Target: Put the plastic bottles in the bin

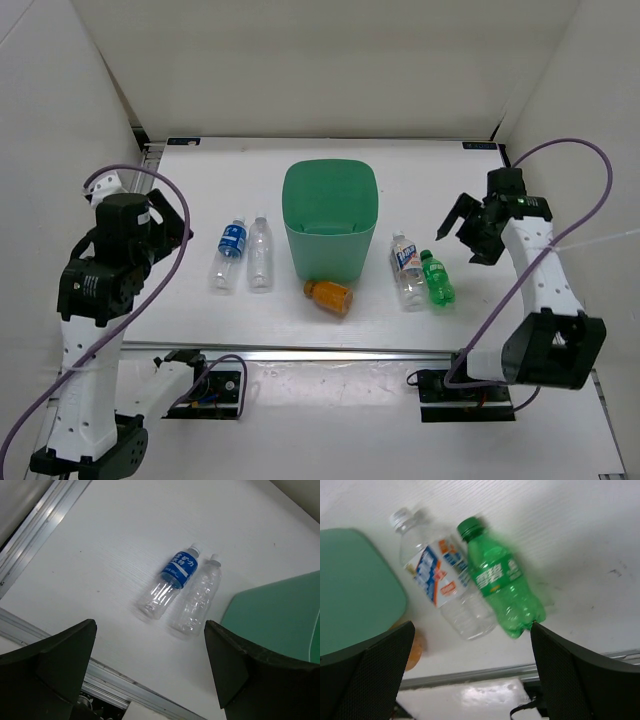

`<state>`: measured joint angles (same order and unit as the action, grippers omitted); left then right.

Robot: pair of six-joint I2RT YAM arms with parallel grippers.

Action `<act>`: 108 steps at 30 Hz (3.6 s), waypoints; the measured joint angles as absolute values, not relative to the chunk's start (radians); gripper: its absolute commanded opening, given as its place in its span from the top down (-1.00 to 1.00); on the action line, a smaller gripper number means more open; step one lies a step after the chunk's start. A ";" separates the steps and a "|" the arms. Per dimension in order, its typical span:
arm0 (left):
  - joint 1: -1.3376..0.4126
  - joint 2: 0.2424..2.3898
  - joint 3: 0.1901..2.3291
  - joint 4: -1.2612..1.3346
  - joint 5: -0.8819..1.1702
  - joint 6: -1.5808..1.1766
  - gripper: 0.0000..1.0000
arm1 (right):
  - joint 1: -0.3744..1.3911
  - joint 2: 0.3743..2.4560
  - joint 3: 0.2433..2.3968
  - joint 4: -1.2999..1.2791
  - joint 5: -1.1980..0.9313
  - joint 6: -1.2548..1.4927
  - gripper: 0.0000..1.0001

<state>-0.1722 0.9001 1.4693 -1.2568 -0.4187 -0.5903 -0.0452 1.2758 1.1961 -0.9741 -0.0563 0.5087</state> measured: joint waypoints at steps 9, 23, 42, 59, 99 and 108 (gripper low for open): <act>-0.172 0.964 1.410 -1.245 -0.336 -0.561 -1.00 | -0.057 1.494 1.196 -0.871 0.012 0.390 -1.00; -0.172 0.973 1.384 -1.262 -0.303 -0.560 -1.00 | -0.025 1.572 1.035 -0.767 -0.024 0.403 -0.86; -0.172 1.020 1.381 -1.280 -0.270 -0.561 -1.00 | -0.003 1.625 1.004 -0.748 -0.022 0.560 0.34; -0.172 1.038 1.417 -1.287 -0.217 -0.541 -1.00 | 0.233 1.367 1.745 -0.617 -0.209 0.537 0.76; -0.172 0.899 1.313 -1.196 -0.272 -0.500 -1.00 | 0.140 1.412 1.056 -0.776 0.061 0.633 -0.99; -0.172 0.872 1.219 -1.189 -0.261 -0.515 -1.00 | 0.197 1.526 1.085 -0.742 -0.030 0.591 -0.99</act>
